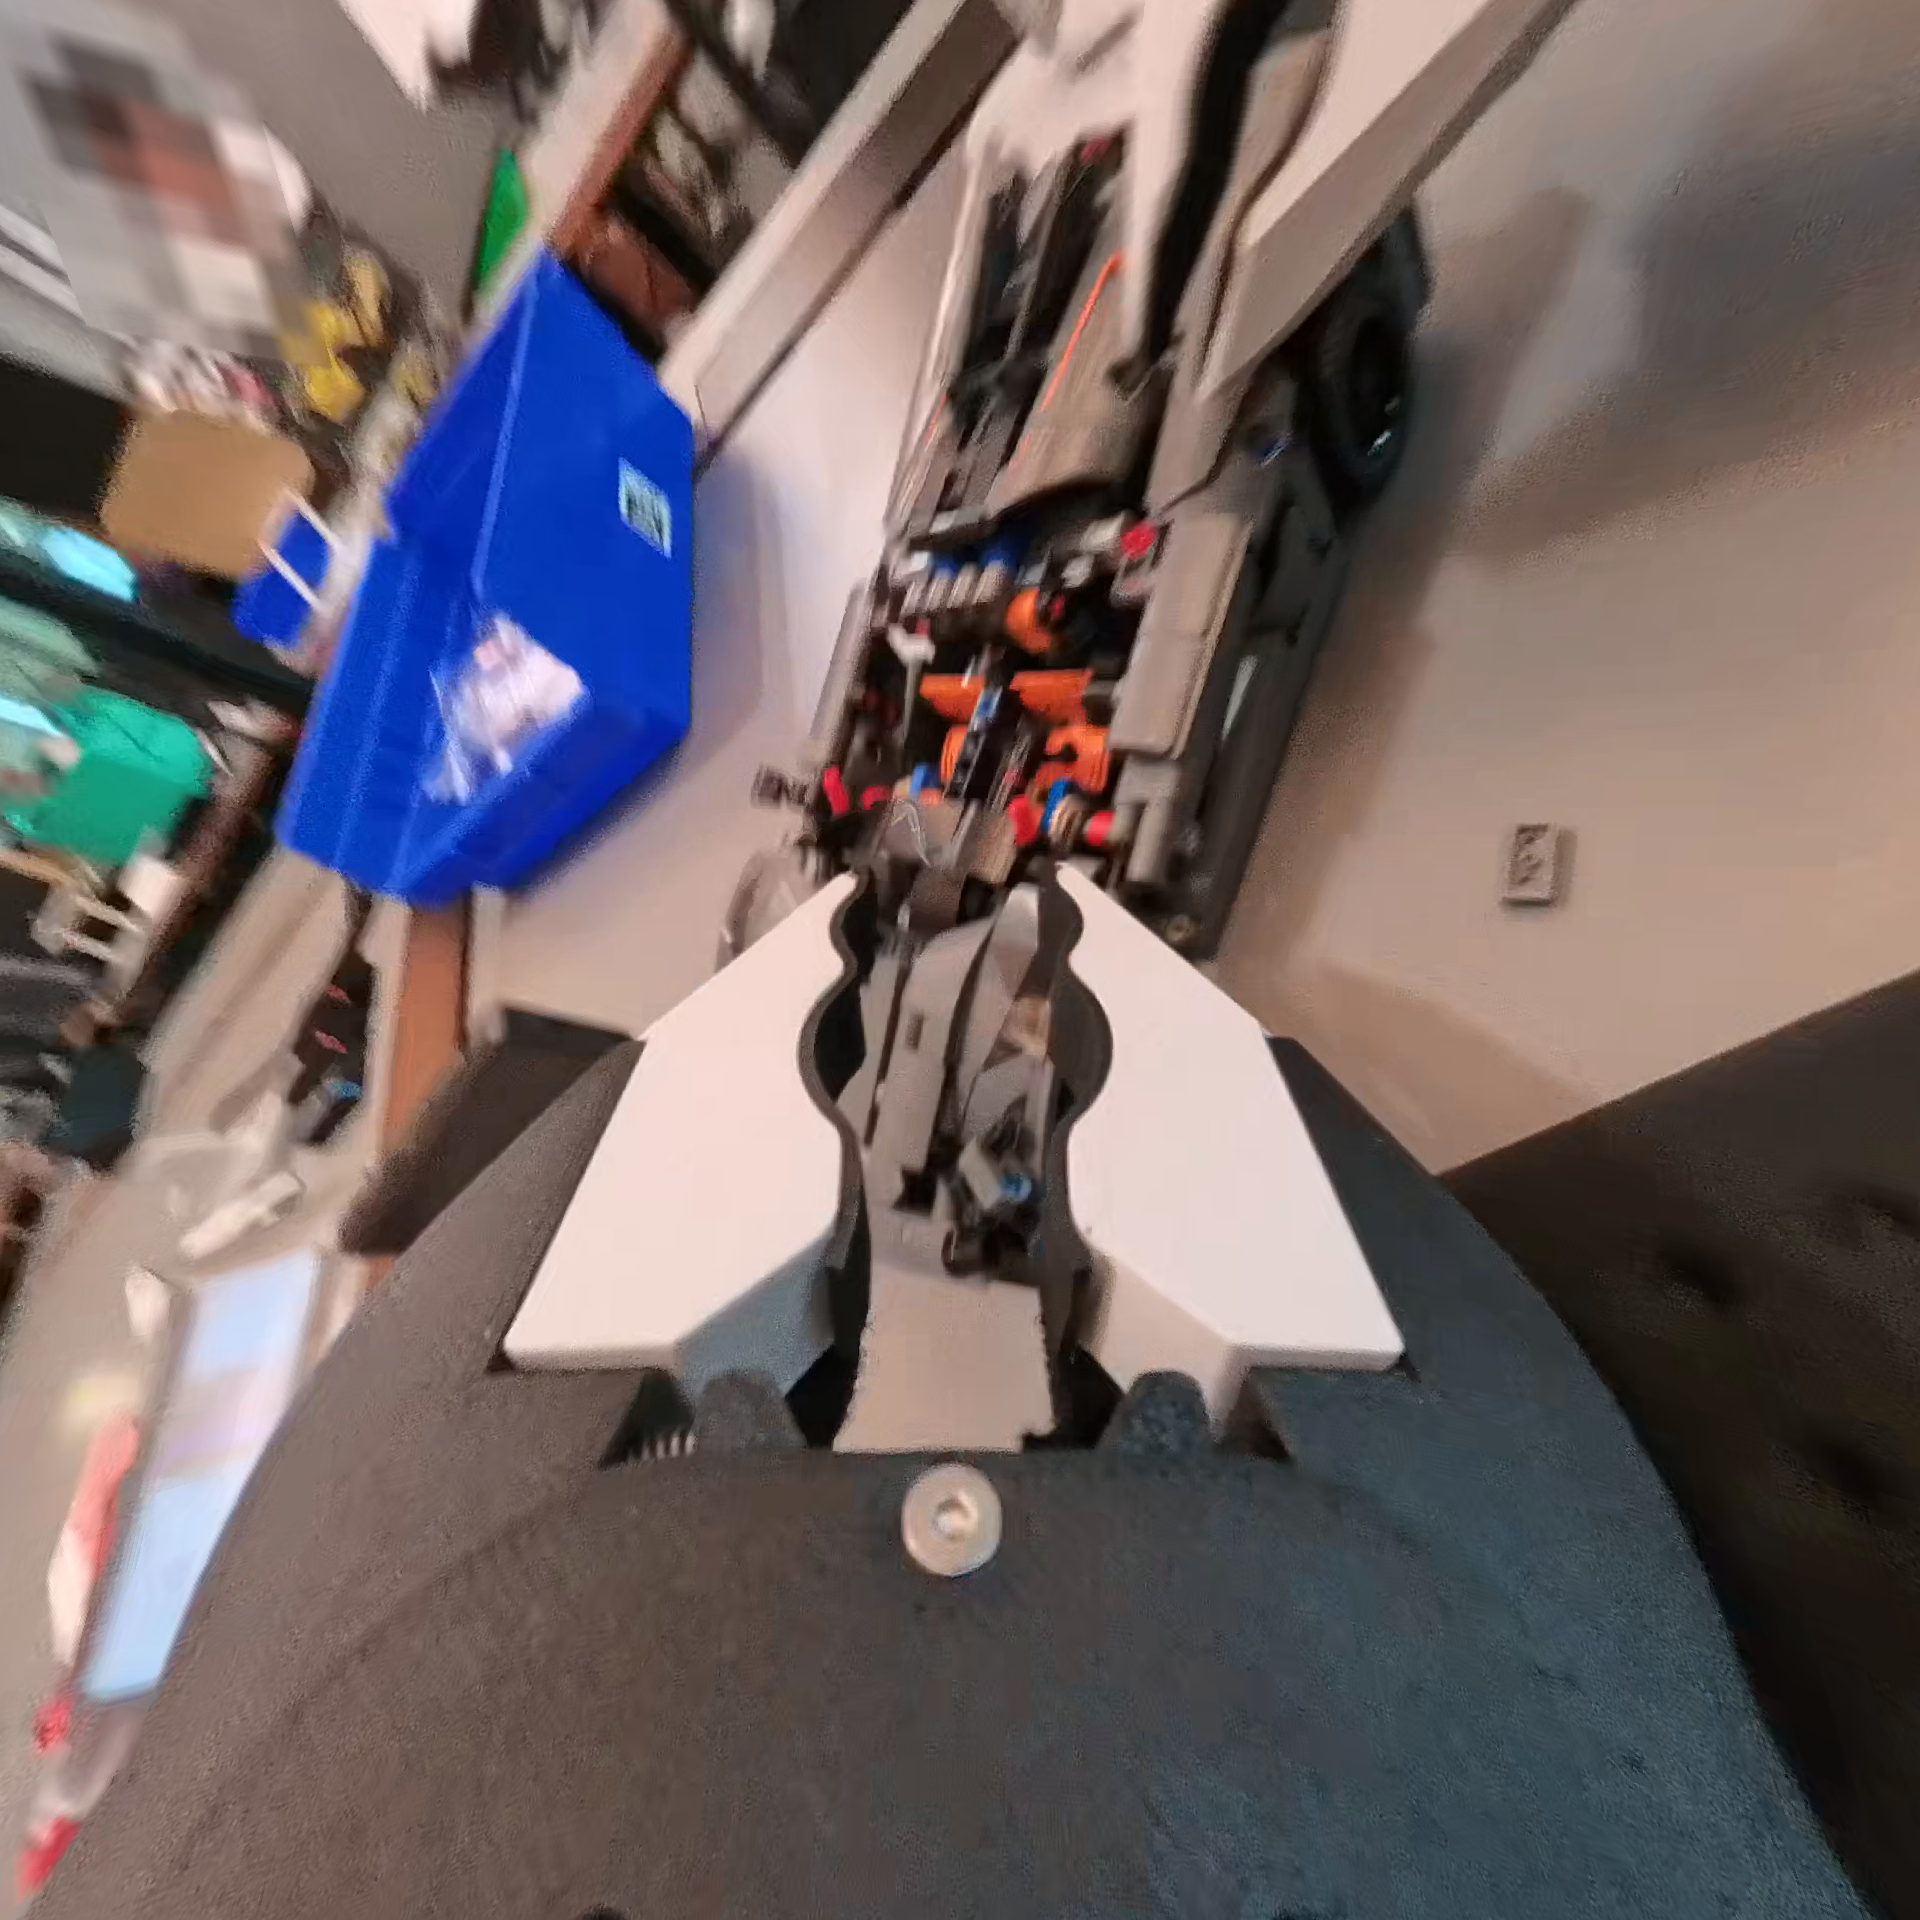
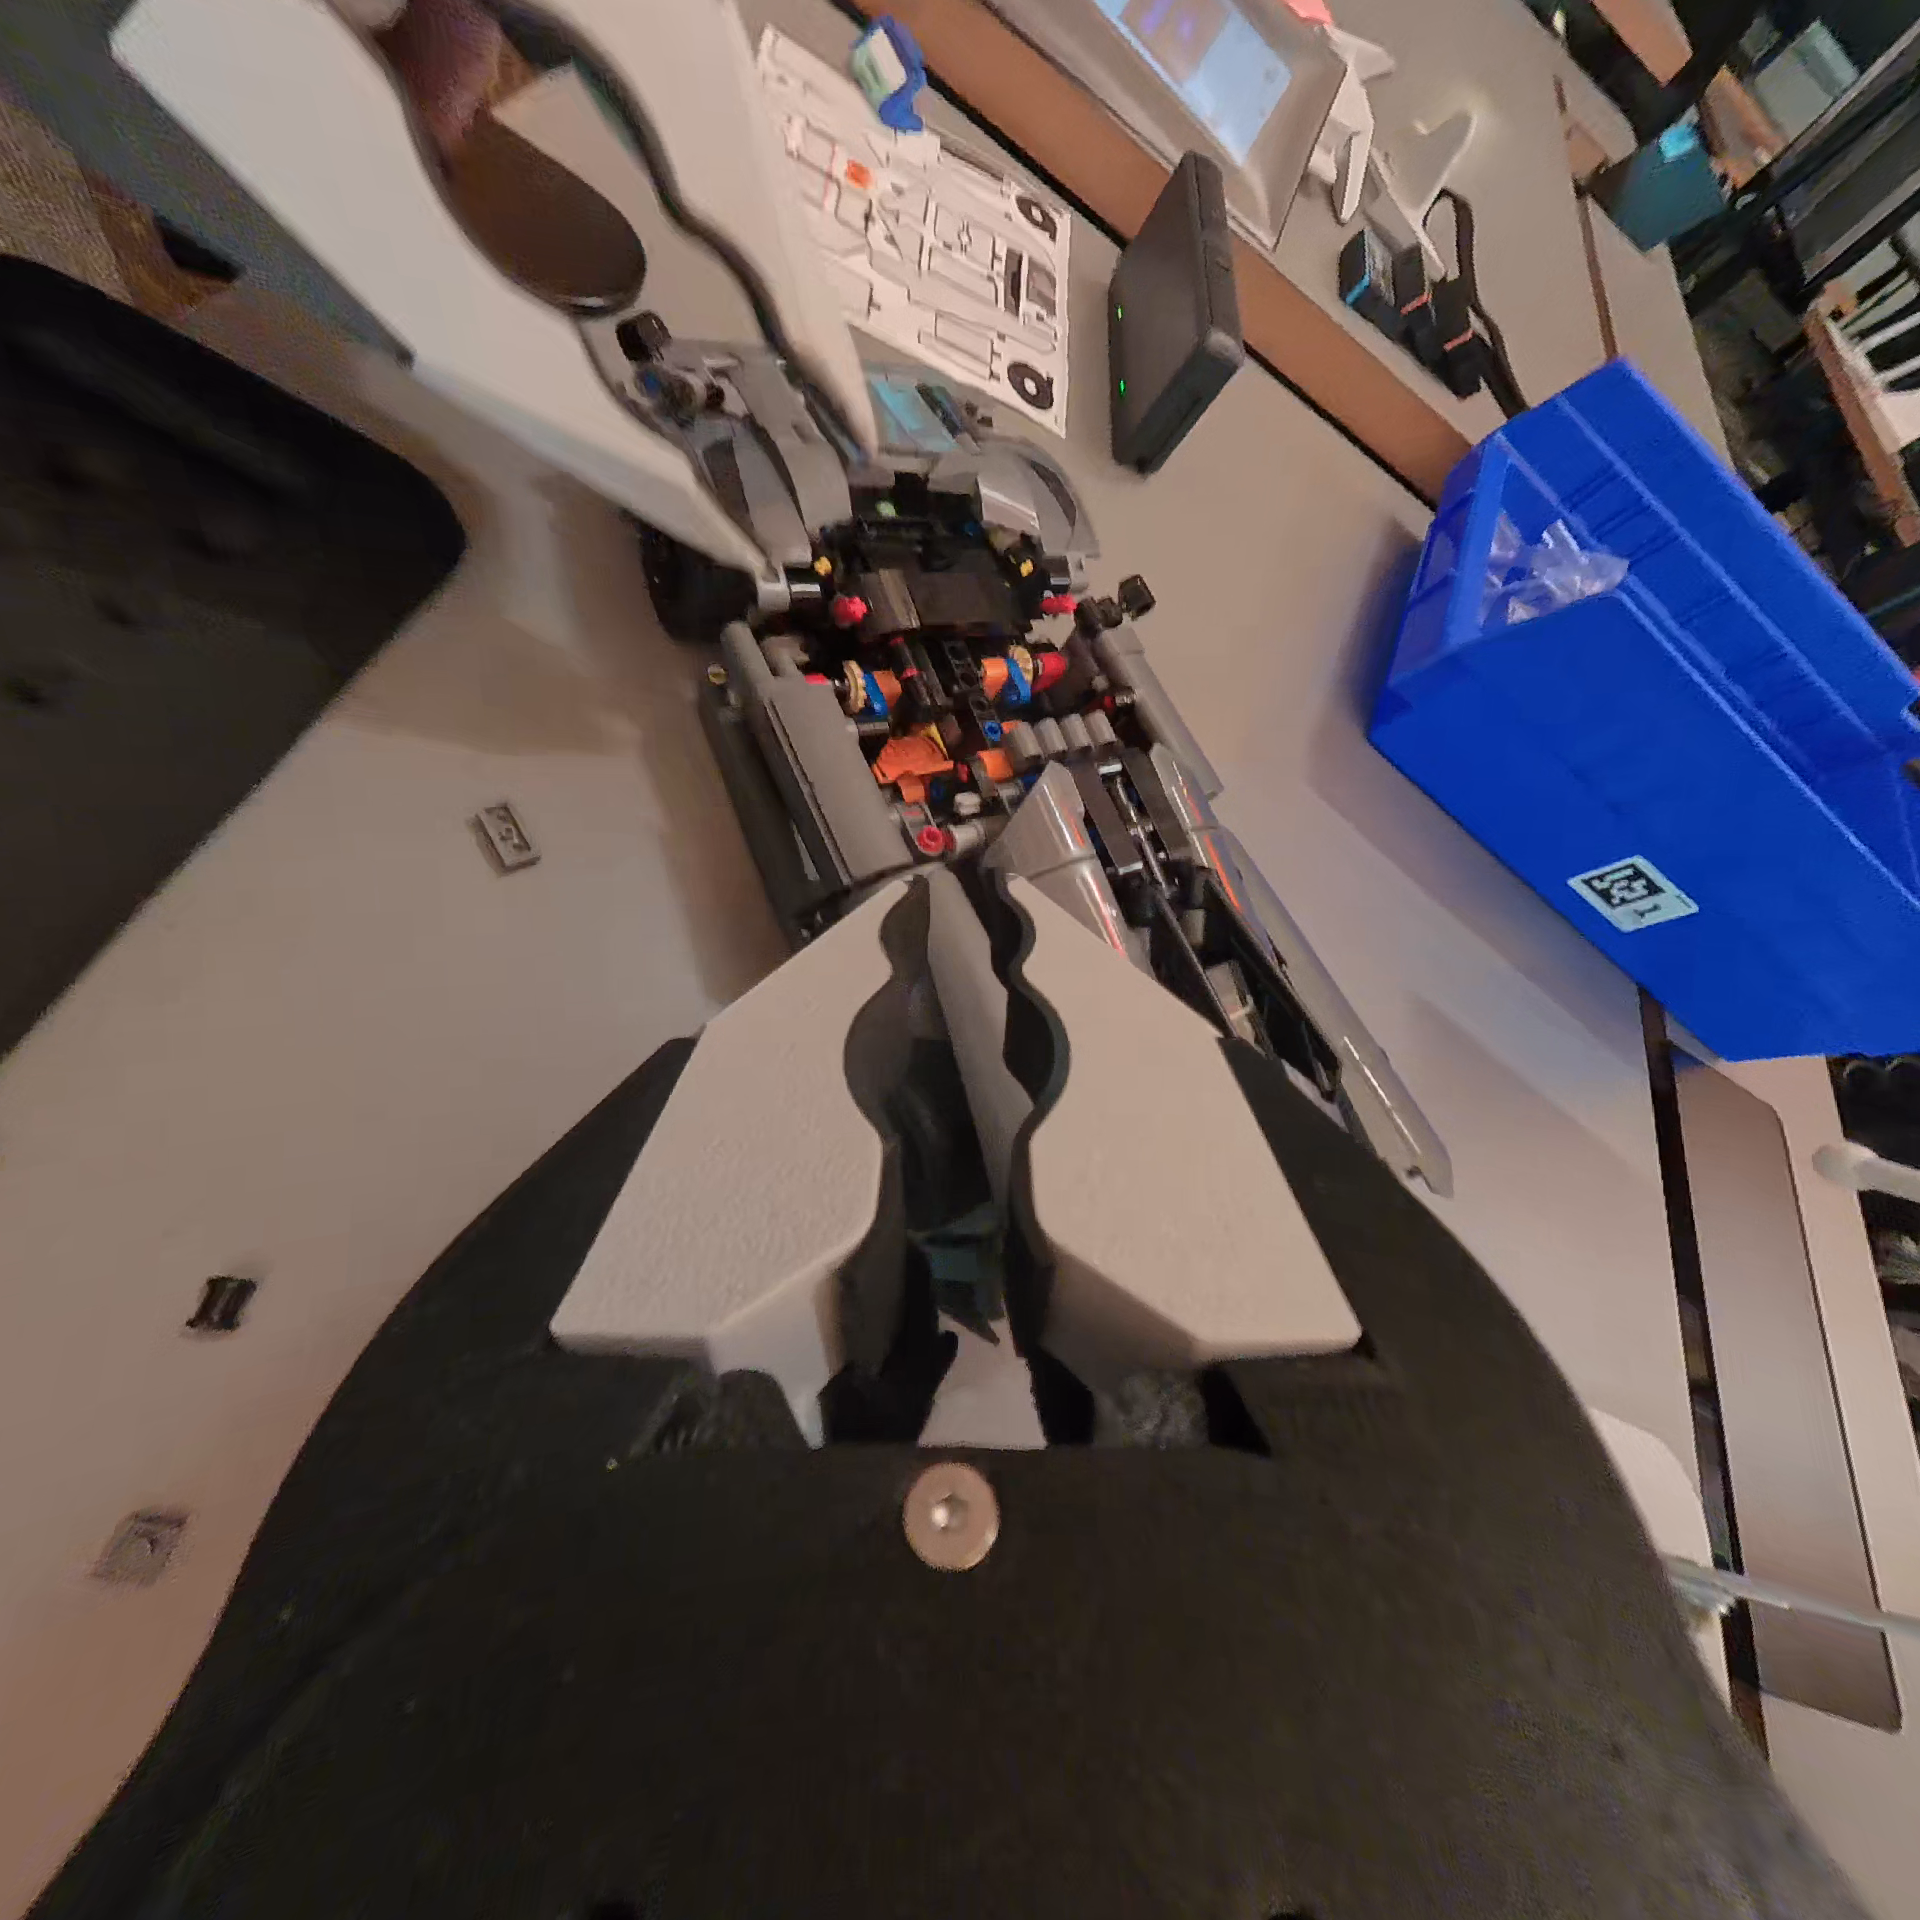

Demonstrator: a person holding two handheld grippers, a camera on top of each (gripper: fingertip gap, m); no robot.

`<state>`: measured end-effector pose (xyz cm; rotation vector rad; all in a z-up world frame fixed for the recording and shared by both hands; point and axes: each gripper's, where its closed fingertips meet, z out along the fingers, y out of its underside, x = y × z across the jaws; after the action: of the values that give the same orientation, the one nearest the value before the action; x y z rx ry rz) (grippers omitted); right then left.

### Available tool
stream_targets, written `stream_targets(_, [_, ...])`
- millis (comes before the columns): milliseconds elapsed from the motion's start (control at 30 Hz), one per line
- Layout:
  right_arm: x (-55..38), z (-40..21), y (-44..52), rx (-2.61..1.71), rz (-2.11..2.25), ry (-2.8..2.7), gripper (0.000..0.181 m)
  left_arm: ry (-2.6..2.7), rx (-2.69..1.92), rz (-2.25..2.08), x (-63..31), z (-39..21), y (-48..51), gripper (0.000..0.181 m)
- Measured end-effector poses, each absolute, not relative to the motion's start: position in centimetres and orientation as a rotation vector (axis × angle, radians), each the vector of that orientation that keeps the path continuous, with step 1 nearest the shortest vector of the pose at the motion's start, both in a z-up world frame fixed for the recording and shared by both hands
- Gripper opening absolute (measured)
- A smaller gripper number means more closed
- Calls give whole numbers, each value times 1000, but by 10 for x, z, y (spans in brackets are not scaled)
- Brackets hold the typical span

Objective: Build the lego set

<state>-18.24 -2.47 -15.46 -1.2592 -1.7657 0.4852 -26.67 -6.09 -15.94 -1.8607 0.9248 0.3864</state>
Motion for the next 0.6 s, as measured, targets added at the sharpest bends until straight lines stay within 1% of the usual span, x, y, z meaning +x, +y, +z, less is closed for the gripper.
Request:
stream_targets(100, [-178, -157, -22, -1289, 493, -1777, 7, 762, -2035, 191, -286, -165, -64, 31])
stream_targets(200, [-174, -158, -18, -1315, 488, -1784, 9, 638, -2127, 176, -310, -167, -65, 45])
stream_targets(267, [-171, -157, -14, -1334, 487, -1779, 10, 574, -2142, 130, -314, -167, -66, 47])
stream_targets(300, [-169, -158, -13, -1353, 490, -1780, 10, 552, -2142, 92, -313, -169, -67, 44])
stream_targets(333, [-167, -159, -12, -1375, 500, -1785, 12, 532, -2137, 48, -312, -170, -68, 39])
stream_targets(367, [-165, -159, -10, -1399, 510, -1781, 15, 500, -2132, 7, -311, -171, -68, 37])
stream_targets(433, [-160, -155, -3, -1448, 523, -1747, 20, 426, -2128, -77, -313, -172, -67, 42])
stream_targets(500, [-155, -153, 3, -1497, 540, -1730, 30, 345, -2134, -137, -320, -173, -65, 54])
stream_targets(533, [-152, -152, 7, -1518, 533, -1719, 33, 311, -2129, -160, -323, -173, -65, 57])
stream_targets(567, [-149, -153, 10, -1541, 522, -1714, 33, 279, -2124, -161, -328, -174, -65, 52])
stream_targets(600, [-146, -156, 13, -1568, 508, -1718, 37, 251, -2127, -179, -331, -175, -66, 56])
